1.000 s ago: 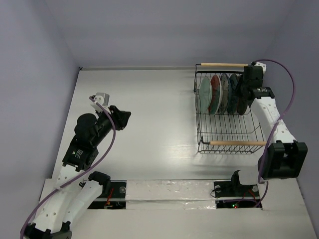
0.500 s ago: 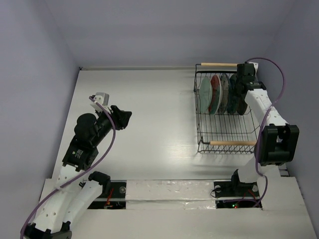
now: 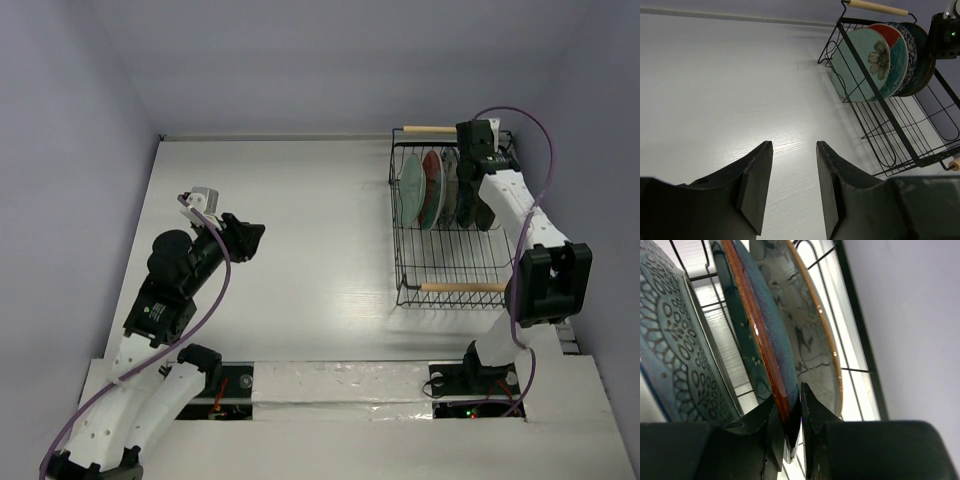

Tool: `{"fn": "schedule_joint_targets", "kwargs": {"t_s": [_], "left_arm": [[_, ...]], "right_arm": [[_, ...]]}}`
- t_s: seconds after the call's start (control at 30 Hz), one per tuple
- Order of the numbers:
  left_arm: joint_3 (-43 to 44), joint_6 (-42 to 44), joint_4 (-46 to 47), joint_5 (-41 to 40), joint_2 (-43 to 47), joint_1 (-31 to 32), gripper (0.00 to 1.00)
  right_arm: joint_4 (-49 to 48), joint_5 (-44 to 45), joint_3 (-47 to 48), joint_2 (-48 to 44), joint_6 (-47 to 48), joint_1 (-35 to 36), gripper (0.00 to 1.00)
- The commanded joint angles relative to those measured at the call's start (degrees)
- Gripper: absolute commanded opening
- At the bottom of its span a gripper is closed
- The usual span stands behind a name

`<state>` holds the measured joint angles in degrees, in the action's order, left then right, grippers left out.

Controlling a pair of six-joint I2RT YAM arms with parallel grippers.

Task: Unload the plates from the dish rack

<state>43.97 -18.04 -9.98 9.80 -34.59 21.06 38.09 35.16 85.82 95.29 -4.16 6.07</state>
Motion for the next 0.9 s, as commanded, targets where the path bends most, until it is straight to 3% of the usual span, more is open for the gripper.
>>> {"fn": "schedule_joint_targets", "kwargs": {"t_s": [0.0, 0.63, 0.77, 0.87], "left_arm": [[0.33, 0.46, 2.95, -0.05, 0.57, 0.3, 0.37], [0.24, 0.2, 3.03, -0.31, -0.13, 0.3, 0.38], [0.33, 0.03, 2.95, -1.19, -0.04, 0.3, 0.38], [0.33, -0.15, 2.86, -2.33, 0.13, 0.3, 0.4]], "right_arm": [[-4.34, 5.0, 6.55, -4.84, 1.17, 1.84, 0.0], [1.55, 9.41, 19.29, -25.22, -3.04, 4.13, 0.0], [1.38, 2.49, 20.35, -28.39, -5.41, 5.27, 0.0], [-2.74, -12.35, 16.41, -29.72, -9.8, 7.73, 0.0]]}}
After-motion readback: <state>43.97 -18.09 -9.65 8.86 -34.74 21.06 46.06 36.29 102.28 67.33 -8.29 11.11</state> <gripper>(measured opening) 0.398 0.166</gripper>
